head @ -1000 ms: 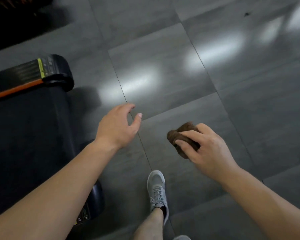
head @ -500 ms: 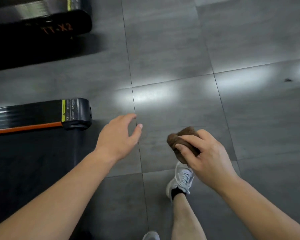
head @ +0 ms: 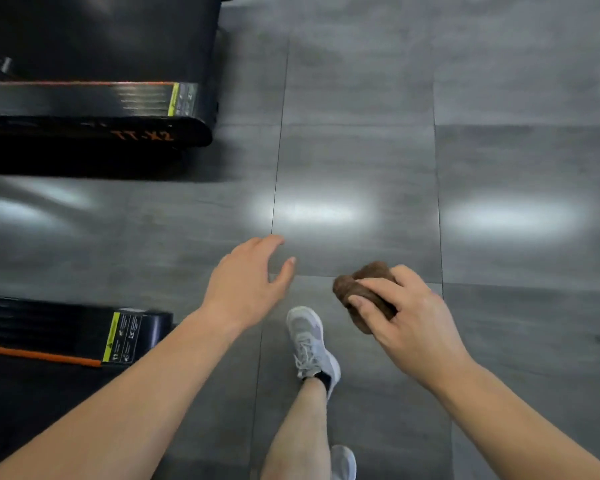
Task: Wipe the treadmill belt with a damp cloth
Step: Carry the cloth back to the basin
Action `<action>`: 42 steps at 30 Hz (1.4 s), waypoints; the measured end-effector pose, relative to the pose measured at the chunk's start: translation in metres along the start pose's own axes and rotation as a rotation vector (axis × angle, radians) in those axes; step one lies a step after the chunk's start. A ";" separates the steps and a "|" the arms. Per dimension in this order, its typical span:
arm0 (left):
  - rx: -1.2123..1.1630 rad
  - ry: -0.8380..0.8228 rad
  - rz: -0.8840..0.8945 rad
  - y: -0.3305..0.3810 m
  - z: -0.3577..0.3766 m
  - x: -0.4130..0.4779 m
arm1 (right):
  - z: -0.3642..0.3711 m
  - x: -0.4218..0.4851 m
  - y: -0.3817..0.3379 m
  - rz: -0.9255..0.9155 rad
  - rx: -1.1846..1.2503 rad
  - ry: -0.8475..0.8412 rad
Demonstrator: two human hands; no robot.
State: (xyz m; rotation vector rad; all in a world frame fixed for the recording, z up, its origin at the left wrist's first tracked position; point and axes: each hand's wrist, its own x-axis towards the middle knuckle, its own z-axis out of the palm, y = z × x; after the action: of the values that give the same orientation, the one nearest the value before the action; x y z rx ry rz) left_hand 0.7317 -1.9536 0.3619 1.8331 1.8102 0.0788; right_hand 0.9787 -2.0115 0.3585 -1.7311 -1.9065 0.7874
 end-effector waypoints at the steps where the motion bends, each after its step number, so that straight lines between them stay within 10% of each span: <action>1: -0.001 0.004 -0.008 0.006 -0.009 0.022 | -0.009 0.028 0.001 -0.011 -0.003 -0.002; 26: -0.064 0.031 -0.182 0.154 -0.175 0.625 | -0.158 0.698 0.116 -0.111 -0.026 -0.164; 42: -0.095 0.056 -0.272 0.120 -0.326 0.982 | -0.171 1.121 0.101 -0.165 -0.035 -0.226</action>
State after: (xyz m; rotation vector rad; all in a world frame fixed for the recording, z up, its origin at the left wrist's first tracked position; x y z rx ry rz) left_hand 0.7912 -0.9137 0.3580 1.5197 2.0408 0.1122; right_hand 1.0374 -0.8744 0.3607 -1.5343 -2.1914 0.9234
